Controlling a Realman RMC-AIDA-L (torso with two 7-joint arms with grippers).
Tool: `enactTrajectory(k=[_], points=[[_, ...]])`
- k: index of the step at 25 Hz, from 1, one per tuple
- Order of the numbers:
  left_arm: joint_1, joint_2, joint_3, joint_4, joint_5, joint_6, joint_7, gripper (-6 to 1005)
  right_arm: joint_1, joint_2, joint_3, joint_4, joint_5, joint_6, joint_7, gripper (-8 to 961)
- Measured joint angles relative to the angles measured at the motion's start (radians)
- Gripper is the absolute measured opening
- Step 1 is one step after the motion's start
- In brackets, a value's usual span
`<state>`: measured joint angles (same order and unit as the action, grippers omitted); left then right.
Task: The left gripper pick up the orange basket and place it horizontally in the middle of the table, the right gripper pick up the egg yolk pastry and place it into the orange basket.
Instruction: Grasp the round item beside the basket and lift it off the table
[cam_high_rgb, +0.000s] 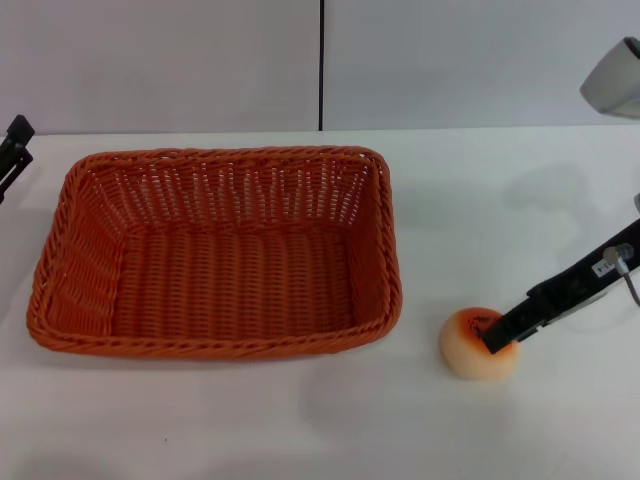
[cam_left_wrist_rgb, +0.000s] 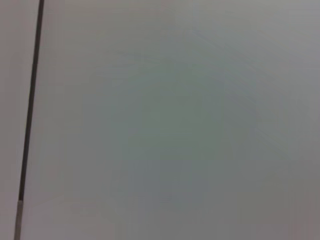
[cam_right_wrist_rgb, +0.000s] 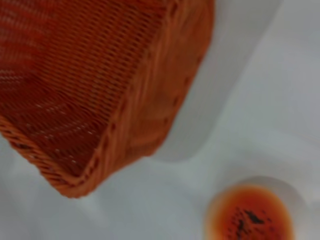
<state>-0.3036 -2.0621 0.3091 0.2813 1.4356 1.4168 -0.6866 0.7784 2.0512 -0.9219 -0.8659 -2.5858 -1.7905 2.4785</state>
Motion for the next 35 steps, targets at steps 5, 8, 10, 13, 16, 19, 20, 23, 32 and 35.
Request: enactTrajectory(k=[5, 8, 10, 13, 16, 19, 20, 23, 32, 35], points=[[0.0, 0.001, -0.005, -0.003, 0.0, 0.0, 0.006, 818, -0.008, 0.0, -0.038, -0.059, -0.041, -0.019, 0.041, 493], [0.0, 0.002, -0.005, -0.004, -0.001, 0.0, 0.006, 818, -0.002, 0.0, -0.039, -0.04, -0.044, -0.008, 0.037, 484], [0.0, 0.002, -0.006, -0.006, -0.002, 0.0, 0.006, 818, 0.007, 0.0, -0.041, 0.001, -0.042, 0.02, 0.019, 478], [0.0, -0.001, -0.006, -0.017, -0.002, 0.001, 0.009, 818, 0.021, 0.0, -0.042, 0.061, -0.039, 0.063, -0.003, 470], [0.0, -0.002, -0.006, -0.029, -0.002, 0.001, 0.015, 818, 0.025, 0.0, -0.042, 0.099, -0.031, 0.096, -0.02, 461], [0.0, -0.002, -0.007, -0.033, -0.002, 0.002, 0.015, 818, 0.022, 0.0, -0.043, 0.117, -0.029, 0.116, -0.028, 453], [0.001, -0.002, -0.007, -0.035, -0.002, 0.003, 0.015, 818, 0.022, 0.0, -0.043, 0.117, -0.029, 0.116, -0.028, 450], [0.005, -0.003, -0.007, -0.044, -0.002, 0.007, 0.015, 818, 0.015, 0.0, -0.04, 0.113, -0.029, 0.12, -0.03, 441], [0.016, -0.003, -0.007, -0.053, -0.006, 0.014, 0.013, 818, 0.008, 0.001, -0.041, 0.106, -0.015, 0.102, -0.058, 236], [0.018, -0.003, -0.007, -0.058, -0.006, 0.018, 0.015, 818, 0.008, 0.001, -0.043, 0.099, 0.008, 0.077, -0.073, 204]])
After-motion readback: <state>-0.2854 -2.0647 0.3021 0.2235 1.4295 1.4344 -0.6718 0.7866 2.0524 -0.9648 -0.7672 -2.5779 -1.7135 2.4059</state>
